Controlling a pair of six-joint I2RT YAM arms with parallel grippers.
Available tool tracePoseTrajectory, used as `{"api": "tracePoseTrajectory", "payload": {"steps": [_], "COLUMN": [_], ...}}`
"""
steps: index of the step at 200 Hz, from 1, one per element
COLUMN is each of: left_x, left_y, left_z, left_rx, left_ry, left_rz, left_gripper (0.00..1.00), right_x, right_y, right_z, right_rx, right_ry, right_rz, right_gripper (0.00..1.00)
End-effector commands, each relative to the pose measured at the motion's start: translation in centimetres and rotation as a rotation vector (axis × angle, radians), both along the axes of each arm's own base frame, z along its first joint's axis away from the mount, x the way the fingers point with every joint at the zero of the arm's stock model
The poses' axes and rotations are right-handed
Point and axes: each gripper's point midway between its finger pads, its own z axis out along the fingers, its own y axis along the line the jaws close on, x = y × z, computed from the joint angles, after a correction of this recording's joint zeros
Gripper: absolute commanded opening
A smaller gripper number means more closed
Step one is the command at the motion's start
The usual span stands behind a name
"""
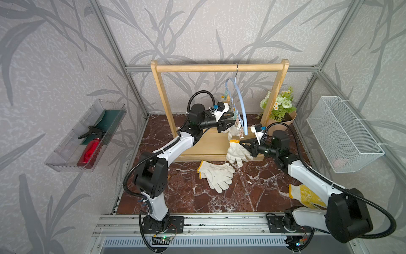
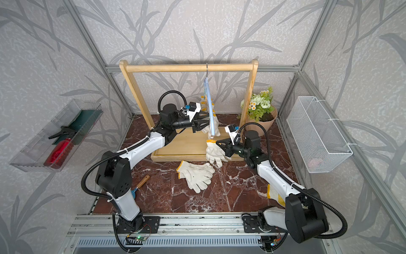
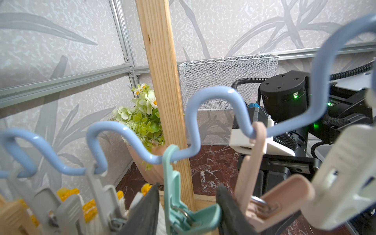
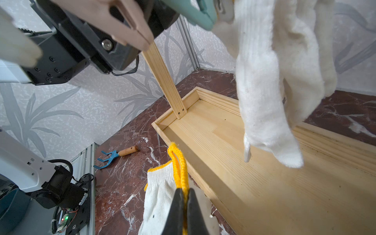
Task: Clip the gloves onto a hanger to dry
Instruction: Open the clamp at the hanger.
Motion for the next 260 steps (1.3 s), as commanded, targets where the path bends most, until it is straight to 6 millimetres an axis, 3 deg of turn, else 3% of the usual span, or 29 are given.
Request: {"api": "tracePoseTrajectory", "payload": {"steps": [1,127,260], "left_x": [-1.3,-1.8,-0.9], "left_y": [0.0,-0.6,-1.6], "left_z": [3.2,3.4,1.4], "left_rx": [-0.046,-0.06,-0.012], "left_ry": [-0.078,-0.051,-0.015], "left_rz": [-0.04,-0.119,-0.083], "left_gripper": [0.45,0.47,0.48], "right_x": [0.3,0.2,0.0], "right_y": [0.2,0.2,0.1], "right_z": [2.0,2.0,2.0], "right_rx": [0.024,0.017,0.01], "right_ry": [-0.058,-0.06,-0.063], "right_rz": [0.016,0.018,0.015], "right_gripper": [0.0,0.0,0.0]}}
